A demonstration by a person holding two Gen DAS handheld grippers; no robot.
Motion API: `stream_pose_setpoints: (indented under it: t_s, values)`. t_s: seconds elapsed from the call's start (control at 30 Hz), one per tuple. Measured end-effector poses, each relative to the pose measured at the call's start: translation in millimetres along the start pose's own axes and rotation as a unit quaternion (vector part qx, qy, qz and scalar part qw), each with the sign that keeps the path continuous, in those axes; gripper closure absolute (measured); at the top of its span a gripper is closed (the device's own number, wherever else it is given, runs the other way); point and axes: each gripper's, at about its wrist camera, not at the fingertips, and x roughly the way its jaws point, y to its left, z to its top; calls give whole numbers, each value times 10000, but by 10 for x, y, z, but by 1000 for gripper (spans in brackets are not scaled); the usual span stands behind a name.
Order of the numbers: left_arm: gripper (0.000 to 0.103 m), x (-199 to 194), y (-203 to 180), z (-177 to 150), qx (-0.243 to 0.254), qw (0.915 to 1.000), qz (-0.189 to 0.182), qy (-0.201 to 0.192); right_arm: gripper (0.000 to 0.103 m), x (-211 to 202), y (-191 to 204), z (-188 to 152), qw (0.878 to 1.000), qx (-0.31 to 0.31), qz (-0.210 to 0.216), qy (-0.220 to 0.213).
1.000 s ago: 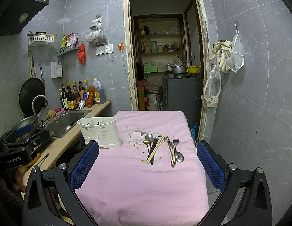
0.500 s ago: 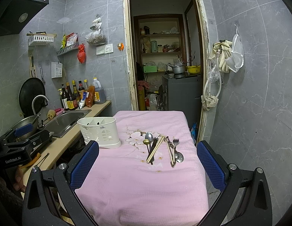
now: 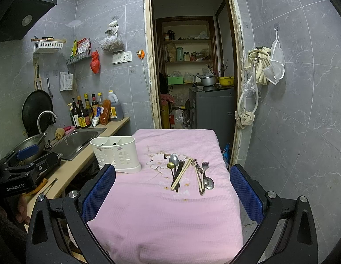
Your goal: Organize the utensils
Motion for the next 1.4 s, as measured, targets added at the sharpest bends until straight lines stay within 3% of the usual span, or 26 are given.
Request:
stream_pose_setpoints:
  t_s: [0.53, 0.87, 1.4]
  values:
    - [1, 14, -5, -11, 46, 10000, -35, 19, 1, 97, 19, -37, 9999, 140, -71, -21]
    - [1, 378, 142, 107, 31, 9997, -253, -13, 1, 306, 102, 120, 9991, 168, -378, -101]
    - [1, 830, 50, 577, 236, 9940, -822, -677, 1, 374, 224, 522, 9954, -14, -854, -431]
